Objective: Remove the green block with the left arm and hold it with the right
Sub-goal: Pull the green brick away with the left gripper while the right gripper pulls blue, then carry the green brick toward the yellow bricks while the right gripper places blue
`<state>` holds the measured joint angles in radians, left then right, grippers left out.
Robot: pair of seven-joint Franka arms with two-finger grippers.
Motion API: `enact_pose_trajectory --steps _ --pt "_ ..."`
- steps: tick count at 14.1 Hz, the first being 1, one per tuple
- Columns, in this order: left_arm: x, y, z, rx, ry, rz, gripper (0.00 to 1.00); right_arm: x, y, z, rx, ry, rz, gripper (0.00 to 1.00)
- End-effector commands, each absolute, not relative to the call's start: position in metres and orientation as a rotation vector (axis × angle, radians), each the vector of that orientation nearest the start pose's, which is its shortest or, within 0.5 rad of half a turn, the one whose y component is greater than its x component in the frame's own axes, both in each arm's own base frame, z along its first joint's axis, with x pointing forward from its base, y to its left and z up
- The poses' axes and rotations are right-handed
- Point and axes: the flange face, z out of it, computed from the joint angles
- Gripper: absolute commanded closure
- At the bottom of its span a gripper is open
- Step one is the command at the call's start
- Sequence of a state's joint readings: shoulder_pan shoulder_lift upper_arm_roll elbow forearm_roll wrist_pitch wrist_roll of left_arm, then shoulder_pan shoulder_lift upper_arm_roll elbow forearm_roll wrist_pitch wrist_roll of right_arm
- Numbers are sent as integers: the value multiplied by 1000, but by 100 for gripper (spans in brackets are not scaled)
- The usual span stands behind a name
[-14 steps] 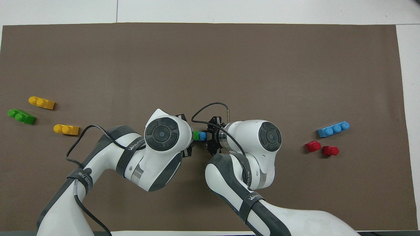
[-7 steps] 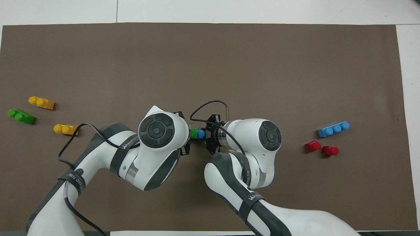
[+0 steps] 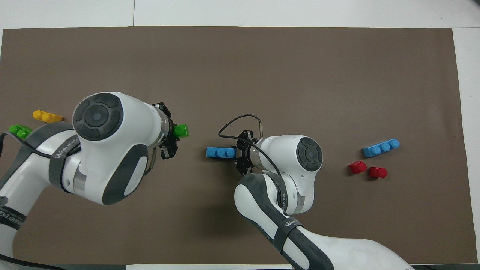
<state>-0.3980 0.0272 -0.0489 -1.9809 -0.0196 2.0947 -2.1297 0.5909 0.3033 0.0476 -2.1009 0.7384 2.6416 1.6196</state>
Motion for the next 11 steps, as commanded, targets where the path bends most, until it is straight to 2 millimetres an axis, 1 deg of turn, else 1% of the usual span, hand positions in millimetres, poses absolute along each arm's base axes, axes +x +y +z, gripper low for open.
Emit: enact_pose_trajectory --steps 1,3,5,6,7,9,11 --pt "535 -203 467 2121 2230 16 100 521 313 336 -1897 1915 497 100" --pt "550 -161 464 2194 2160 26 100 547 275 366 -1965 1858 478 100" --pt "562 -116 462 2275 2067 46 100 573 221 390 -1983 1827 485 100" --pt "567 -93 461 2315 2018 58 100 587 186 401 -1993 1812 521 100" --pt "571 -70 460 2344 1975 76 100 595 149 404 -2030 1779 531 100" --pt "576 -38 455 2384 1908 109 100 600 75 403 -2078 1726 539 100" --pt "580 -12 453 2417 1843 150 100 597 28 400 -2078 1724 564 100"
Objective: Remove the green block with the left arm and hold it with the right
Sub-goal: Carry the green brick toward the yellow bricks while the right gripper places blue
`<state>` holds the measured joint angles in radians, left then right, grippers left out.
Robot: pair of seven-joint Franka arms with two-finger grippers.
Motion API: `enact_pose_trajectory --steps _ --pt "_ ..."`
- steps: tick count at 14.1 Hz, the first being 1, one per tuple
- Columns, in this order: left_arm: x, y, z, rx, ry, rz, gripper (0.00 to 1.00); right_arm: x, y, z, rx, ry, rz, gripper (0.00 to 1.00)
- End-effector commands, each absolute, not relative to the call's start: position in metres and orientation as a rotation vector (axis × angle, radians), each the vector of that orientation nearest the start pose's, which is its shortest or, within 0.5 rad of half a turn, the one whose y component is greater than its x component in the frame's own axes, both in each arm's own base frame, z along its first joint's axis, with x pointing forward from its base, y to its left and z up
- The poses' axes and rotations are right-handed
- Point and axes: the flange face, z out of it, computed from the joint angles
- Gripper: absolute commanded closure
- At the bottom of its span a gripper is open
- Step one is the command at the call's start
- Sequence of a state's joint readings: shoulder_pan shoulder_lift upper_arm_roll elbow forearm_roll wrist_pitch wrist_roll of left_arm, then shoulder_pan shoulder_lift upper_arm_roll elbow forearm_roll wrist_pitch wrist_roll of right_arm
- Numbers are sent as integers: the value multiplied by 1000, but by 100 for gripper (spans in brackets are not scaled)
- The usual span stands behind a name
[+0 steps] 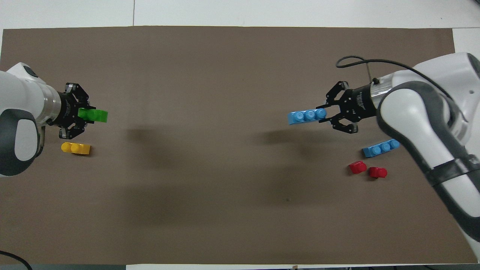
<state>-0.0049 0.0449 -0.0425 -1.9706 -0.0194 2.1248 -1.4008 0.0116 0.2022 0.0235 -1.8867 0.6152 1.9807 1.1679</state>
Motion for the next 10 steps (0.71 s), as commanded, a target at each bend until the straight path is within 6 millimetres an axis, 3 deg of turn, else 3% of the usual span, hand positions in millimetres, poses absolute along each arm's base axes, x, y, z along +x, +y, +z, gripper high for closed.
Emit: enact_pose_trajectory --steps 1,4,7,10 --pt "582 -1 447 -2599 -1920 -160 100 594 11 395 -2081 1750 554 100" --pt "592 26 425 -2670 -1815 -185 100 589 -28 378 -2101 1754 520 100" --pt "602 49 398 -2737 -1699 -197 100 594 -60 339 -2055 1821 524 100" --pt "609 53 378 -2784 -1602 -171 100 599 -68 310 -2077 1804 497 100"
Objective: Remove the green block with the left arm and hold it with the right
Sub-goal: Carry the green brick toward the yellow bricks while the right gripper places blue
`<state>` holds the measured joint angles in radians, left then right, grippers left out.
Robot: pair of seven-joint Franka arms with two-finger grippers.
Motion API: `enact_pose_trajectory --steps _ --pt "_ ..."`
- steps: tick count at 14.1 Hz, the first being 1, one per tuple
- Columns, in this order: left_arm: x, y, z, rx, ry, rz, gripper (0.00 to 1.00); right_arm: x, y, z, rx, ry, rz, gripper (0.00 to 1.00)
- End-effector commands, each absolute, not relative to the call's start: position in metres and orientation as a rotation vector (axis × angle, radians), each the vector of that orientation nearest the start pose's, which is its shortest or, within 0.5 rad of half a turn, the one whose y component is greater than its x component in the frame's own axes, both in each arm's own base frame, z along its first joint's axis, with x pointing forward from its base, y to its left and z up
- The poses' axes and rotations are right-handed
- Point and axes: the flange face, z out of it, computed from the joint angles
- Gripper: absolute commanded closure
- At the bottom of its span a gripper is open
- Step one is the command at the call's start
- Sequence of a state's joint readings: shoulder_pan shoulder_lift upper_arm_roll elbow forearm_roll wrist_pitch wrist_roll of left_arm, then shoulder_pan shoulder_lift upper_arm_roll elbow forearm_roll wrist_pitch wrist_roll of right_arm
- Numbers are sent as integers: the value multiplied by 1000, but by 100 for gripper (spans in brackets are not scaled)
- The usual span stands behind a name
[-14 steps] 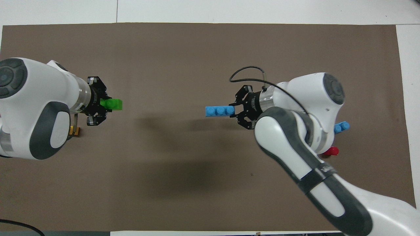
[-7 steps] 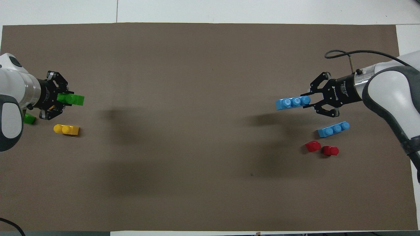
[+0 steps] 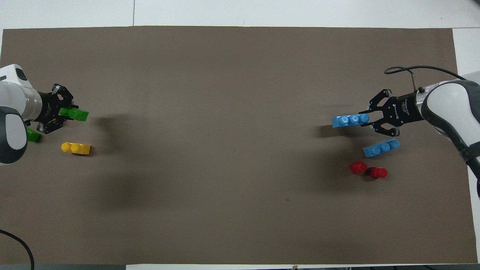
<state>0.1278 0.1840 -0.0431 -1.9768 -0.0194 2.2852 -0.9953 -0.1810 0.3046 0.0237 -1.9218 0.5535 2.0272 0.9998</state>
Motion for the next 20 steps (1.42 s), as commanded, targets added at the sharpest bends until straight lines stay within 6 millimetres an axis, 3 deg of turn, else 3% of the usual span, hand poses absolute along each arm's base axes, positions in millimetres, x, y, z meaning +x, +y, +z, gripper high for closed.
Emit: enact_pose_trajectory --steps 1,5,6,7,8,11,12,15,19,20 --pt "614 54 373 -2787 -1595 -163 100 600 -68 307 -2070 1808 488 100" --pt "641 56 349 -2783 -1590 -123 100 597 -71 293 -2078 1805 482 100" --pt "642 58 343 -2779 -1581 -120 100 595 -71 290 -2098 1782 480 84" --pt "645 59 337 -2777 -1571 -115 100 590 -71 285 -2129 1744 468 23" --pt "653 60 336 -2778 -1571 -117 100 584 -70 279 -2136 1745 456 0" --pt "657 60 325 -2774 -1513 -86 100 585 -71 282 -2137 1741 456 0" --pt "657 61 325 -2788 -1493 -87 100 587 -70 293 -2136 1734 452 0" --pt "657 60 311 -2798 -1473 -72 100 591 -63 365 -2139 1735 529 0" --pt "655 62 307 -2837 -1394 -57 100 581 -59 461 -2334 1660 415 0" --pt "655 61 307 -2845 -1374 -55 46 577 -57 483 -2399 1624 364 0"
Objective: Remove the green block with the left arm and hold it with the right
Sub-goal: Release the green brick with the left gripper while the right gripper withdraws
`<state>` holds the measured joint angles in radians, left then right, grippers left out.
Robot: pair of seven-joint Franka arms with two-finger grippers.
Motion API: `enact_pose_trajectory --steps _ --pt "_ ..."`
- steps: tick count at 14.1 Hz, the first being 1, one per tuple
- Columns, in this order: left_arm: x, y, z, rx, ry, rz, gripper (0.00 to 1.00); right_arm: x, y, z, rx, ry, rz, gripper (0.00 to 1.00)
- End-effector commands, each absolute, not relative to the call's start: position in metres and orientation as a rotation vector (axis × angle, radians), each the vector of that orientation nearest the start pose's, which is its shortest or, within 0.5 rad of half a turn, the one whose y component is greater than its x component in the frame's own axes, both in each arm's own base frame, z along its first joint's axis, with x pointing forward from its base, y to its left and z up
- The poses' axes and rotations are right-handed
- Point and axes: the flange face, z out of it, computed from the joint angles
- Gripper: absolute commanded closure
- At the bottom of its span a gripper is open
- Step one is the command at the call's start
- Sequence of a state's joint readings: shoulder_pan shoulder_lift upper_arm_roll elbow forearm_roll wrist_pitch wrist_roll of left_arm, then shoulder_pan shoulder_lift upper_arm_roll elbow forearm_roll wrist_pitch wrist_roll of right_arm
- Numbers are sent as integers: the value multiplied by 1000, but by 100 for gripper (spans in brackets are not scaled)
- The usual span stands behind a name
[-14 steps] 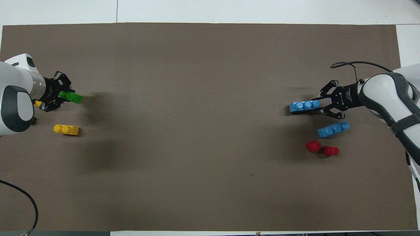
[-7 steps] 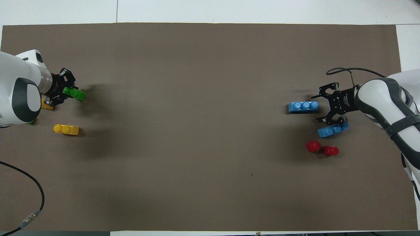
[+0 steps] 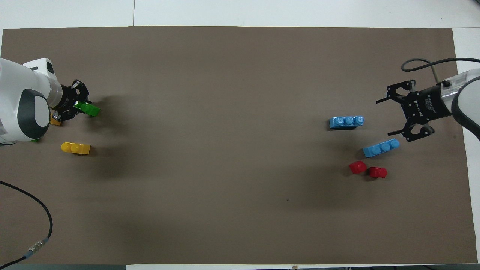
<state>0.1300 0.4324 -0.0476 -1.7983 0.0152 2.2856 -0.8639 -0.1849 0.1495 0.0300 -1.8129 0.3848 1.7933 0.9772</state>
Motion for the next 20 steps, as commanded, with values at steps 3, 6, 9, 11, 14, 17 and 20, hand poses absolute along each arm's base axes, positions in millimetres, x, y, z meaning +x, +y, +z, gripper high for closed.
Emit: enact_pose_trajectory --steps 3,6,9,11,14,17,20 --pt "658 54 311 -2855 -1338 -59 0 564 -37 541 -2629 1348 247 0" --pt "660 47 325 -2866 -1321 -90 0 549 -30 582 -2840 951 168 0" --pt "657 45 363 -2874 -1322 -134 0 536 -13 609 -3046 481 94 0" --pt "645 43 401 -2905 -1236 -130 0 529 -8 624 -3125 227 40 0" --pt "622 40 449 -2984 -961 -73 0 534 -7 639 -3140 56 -33 0" --pt "599 32 490 -3029 -761 -38 0 540 -7 635 -3150 -10 -77 0" --pt "579 18 525 -3081 -450 -20 0 542 -10 631 -3171 -25 -67 0"
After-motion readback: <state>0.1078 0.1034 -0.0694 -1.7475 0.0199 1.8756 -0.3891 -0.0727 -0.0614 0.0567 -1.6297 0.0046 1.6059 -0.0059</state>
